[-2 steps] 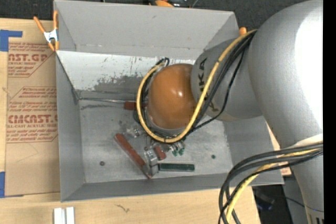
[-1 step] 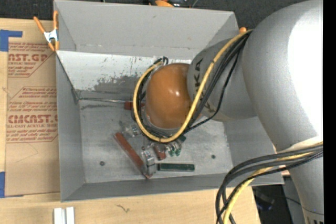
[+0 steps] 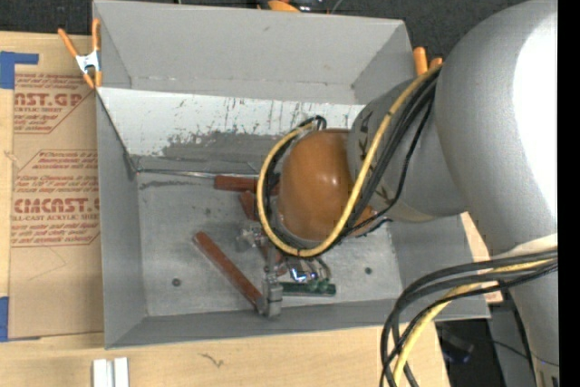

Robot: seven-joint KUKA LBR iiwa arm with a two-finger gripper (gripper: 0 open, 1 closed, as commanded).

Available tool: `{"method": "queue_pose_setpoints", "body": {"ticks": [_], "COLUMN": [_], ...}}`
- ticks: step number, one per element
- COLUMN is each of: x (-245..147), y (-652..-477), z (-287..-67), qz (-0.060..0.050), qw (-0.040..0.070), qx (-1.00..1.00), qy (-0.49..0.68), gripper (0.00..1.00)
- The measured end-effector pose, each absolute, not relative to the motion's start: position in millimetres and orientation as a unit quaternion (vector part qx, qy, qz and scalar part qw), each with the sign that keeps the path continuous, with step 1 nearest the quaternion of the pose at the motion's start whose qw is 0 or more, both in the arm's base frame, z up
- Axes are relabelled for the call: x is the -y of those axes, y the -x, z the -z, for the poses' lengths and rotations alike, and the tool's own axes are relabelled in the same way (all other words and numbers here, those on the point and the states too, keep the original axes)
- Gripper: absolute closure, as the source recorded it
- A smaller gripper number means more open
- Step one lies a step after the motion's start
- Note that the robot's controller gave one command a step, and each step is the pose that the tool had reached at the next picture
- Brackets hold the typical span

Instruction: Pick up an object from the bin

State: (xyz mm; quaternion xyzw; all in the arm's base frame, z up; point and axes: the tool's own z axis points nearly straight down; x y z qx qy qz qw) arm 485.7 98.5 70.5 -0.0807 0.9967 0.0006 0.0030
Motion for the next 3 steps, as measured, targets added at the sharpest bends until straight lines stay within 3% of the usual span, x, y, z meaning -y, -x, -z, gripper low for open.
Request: {"method": "queue_pose_setpoints", "body": {"ticks": [1,2,3], "x": [-168.2,-166.7,-173.5], "y": [-523.3,-523.3,-483.6], "z": [-69.9,-69.9,-206.0], "qz": [-0.001,-0.001,-0.001], "qw": [0.0,0.0,0.003], "qx": [-0.996,-0.996,-0.999], "qy": [-0.085,-0.086,0.044], "gripper": [0.0,1.0,1.0]}}
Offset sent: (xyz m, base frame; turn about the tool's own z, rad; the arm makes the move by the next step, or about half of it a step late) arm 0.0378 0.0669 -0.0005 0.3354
